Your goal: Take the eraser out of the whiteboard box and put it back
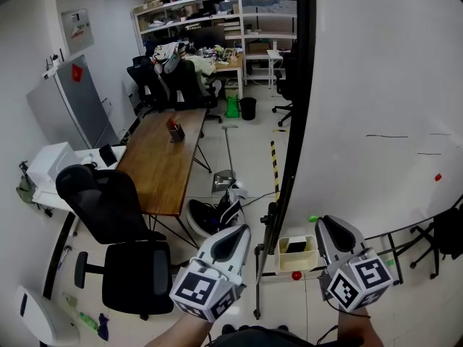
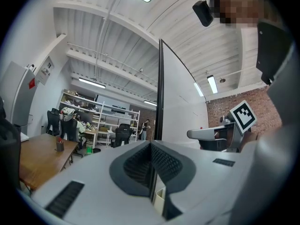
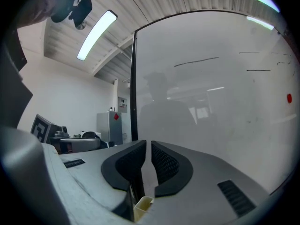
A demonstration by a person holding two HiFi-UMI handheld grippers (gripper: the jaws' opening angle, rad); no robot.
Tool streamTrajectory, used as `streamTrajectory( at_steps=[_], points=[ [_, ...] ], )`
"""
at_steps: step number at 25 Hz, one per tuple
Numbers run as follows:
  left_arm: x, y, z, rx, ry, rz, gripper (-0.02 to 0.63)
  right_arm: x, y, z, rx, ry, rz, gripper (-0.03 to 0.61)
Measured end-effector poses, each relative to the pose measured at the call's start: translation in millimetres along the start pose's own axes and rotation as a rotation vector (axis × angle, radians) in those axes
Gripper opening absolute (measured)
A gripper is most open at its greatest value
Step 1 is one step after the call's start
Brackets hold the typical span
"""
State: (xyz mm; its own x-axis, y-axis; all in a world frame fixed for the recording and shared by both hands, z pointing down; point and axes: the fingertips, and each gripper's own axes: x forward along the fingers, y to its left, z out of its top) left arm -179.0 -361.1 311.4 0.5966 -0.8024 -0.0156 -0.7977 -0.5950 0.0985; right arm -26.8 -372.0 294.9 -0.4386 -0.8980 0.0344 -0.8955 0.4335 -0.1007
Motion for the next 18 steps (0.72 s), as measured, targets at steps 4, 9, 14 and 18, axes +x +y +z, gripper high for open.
streamTrajectory(
  at_steps=[4,9,14,18],
  points=[
    [10,12,-26,-0.009,0.039,0.028,0.028,15,-9,-33,-0.009,0.069,-0.016,0.095],
    [24,30,-67,-0.027,0.098,0.064,0.028,31,-28,-81,0.003,0.128,-0.074,0.143],
    [37,37,-109,-0.068,0.175,0.070,0.028,45,-41,-140,0.041,0.247,-0.083,0.201],
    [45,40,-133,-0.083,0.222,0.066,0.028,56,-49,-179,0.045,0.334,-0.099,0.259]
  ],
)
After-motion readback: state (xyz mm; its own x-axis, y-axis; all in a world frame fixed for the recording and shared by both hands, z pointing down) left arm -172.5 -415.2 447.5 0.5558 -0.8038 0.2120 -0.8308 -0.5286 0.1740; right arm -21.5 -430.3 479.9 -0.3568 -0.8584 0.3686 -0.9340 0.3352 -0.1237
